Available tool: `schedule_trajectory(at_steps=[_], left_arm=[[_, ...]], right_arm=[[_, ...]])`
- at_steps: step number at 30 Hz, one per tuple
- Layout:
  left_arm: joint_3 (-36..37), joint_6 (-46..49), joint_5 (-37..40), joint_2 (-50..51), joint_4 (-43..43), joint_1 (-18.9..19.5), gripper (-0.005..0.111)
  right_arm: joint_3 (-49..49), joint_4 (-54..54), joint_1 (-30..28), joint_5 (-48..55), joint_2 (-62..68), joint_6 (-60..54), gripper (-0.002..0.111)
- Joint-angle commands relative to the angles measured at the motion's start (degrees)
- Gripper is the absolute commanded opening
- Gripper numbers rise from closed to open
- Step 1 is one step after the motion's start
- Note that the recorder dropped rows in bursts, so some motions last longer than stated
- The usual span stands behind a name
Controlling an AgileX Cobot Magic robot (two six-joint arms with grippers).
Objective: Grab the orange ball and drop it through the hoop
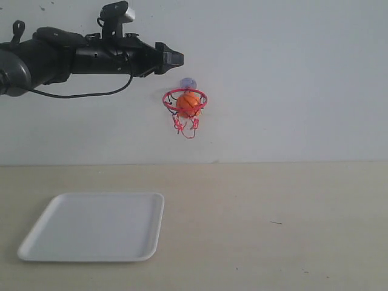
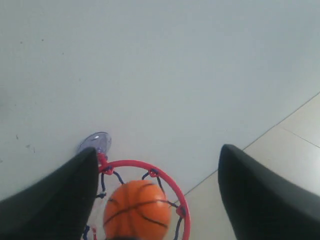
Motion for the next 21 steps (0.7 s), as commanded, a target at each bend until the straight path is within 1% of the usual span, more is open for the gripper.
schedule_trajectory(at_steps=[1, 3, 5, 7, 10, 12, 14, 15, 17, 18, 21], left_arm=[[-0.31, 0.42, -0.38, 0.2, -0.38, -0.15, 0.065], [-0.31, 0.42, -0.49, 0.2, -0.38, -0.15, 0.065], [-0.31, 0.42, 0.73, 0.1, -0.23, -0.03, 0.065], [-0.31, -0.56, 3.09, 0.1, 1.85, 0.65, 0.064], [-0.31, -3.7, 7.99, 0.1, 7.29, 2.03, 0.064], [-0.31, -6.99, 11.24, -0.11, 11.71, 3.27, 0.061], [-0.31, -9.52, 16.42, -0.54, 14.6, 4.9, 0.048], [-0.31, -9.79, 19.65, -0.8, 14.72, 5.88, 0.038], [-0.31, -10.35, 25.5, -0.8, 14.6, 7.65, 0.013], [-0.31, -10.35, 28.57, -0.8, 14.6, 8.62, 0.004], [0.68, -14.1, 34.37, -0.8, 14.6, 11.11, 0.004]], right_arm=[[-0.07, -0.47, -0.15, -0.57, -0.31, -0.45, 0.0], [-0.07, -0.47, -0.15, -0.57, -0.31, -0.45, 0.0], [-0.07, -0.47, -0.15, -0.57, -0.31, -0.45, 0.0], [-0.07, -0.47, -0.15, -0.57, -0.31, -0.45, 0.0], [-0.07, -0.47, -0.15, -0.57, -0.31, -0.45, 0.0], [-0.07, -0.47, -0.15, -0.57, -0.31, -0.45, 0.0], [-0.07, -0.47, -0.15, -0.57, -0.31, -0.45, 0.0], [-0.07, -0.47, -0.15, -0.57, -0.31, -0.45, 0.0], [-0.07, -0.47, -0.15, -0.57, -0.31, -0.45, 0.0], [-0.07, -0.47, -0.15, -0.57, -0.31, -0.45, 0.0], [-0.07, -0.47, -0.15, -0.57, -0.31, -0.45, 0.0]])
